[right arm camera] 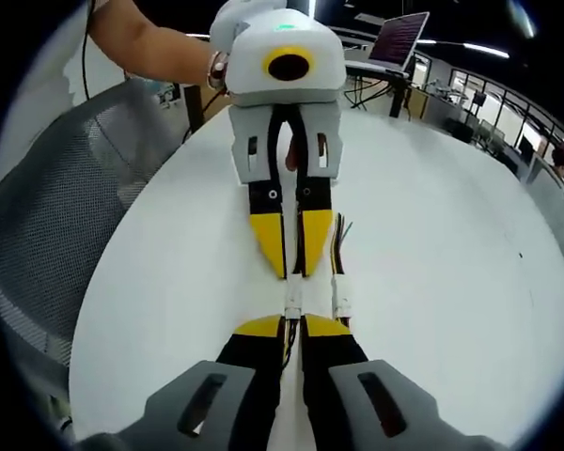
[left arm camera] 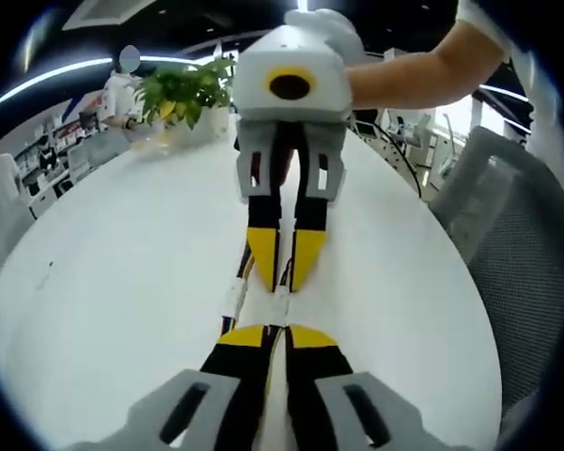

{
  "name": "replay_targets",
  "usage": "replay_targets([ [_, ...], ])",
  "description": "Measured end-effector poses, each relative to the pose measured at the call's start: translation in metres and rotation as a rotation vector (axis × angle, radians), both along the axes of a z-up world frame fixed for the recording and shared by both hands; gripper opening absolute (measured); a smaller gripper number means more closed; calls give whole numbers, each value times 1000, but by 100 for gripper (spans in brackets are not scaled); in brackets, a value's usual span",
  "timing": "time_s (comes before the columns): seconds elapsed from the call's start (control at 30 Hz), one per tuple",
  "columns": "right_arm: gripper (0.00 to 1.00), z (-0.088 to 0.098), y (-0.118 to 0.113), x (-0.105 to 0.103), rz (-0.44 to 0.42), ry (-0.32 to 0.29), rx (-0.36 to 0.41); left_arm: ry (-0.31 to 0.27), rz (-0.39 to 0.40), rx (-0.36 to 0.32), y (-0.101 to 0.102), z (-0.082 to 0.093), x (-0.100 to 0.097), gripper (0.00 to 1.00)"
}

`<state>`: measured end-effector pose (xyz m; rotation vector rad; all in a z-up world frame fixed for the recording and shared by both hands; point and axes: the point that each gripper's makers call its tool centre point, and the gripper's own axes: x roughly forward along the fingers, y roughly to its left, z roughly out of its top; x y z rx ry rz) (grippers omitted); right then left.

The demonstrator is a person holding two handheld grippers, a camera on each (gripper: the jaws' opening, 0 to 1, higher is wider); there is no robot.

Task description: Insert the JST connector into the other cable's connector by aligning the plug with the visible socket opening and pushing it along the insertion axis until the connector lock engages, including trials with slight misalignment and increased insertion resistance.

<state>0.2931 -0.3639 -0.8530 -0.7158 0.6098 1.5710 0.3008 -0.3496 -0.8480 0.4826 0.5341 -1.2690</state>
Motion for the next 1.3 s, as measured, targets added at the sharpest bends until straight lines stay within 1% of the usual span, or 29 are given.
replay_targets([
  [0.07,4,0,0,0,-7,4,-1,1,1,0,0,0,0,1],
  [0.2,4,0,-2,2,-14,-8,-7,1,6,2,1,0,0,1],
  [0.37,4,2,-3,2,-33,2,-2,8,20,1,4,1,0,2],
  [0.43,4,3,-3,3,-38,-3,-1,10,24,1,5,1,0,3],
  [0.5,5,5,-2,2,-51,5,11,12,31,-9,5,3,0,3],
  [0.57,6,5,-3,3,-60,0,8,12,41,-21,4,7,0,4],
  [0.67,5,3,-3,2,-60,-5,0,7,42,-15,5,7,-1,4],
  [0.73,5,5,-2,0,-66,3,5,9,42,-14,6,7,-2,4],
  [0.83,6,7,-3,0,-79,-4,7,3,56,-17,9,11,-2,5],
  [0.9,6,13,-4,1,-99,-12,20,0,76,-39,11,18,-2,6],
  [0.97,7,19,-5,3,-124,-24,35,-10,111,-84,12,28,2,7],
  [1.03,8,28,-5,2,-151,-29,64,5,155,-146,12,39,3,10],
  [1.07,11,31,-5,1,-167,-24,72,10,176,-163,13,41,4,15],
  [1.1,16,33,-6,2,-189,-24,75,22,205,-190,13,45,4,19],
  [1.13,22,34,-7,3,-210,-27,73,29,216,-204,13,48,3,22],
  [1.17,26,35,-9,4,-233,-32,69,20,232,-215,15,51,4,26],
  [1.2,27,36,-10,3,-237,-33,70,15,240,-221,15,52,4,28],
  [1.23,27,40,-12,2,-250,-44,78,17,249,-224,16,54,3,32],
  [1.27,27,42,-13,4,-267,-57,85,22,258,-227,16,55,1,37],
  [1.3,28,46,-15,5,-305,-61,93,39,256,-237,14,58,-3,40],
])
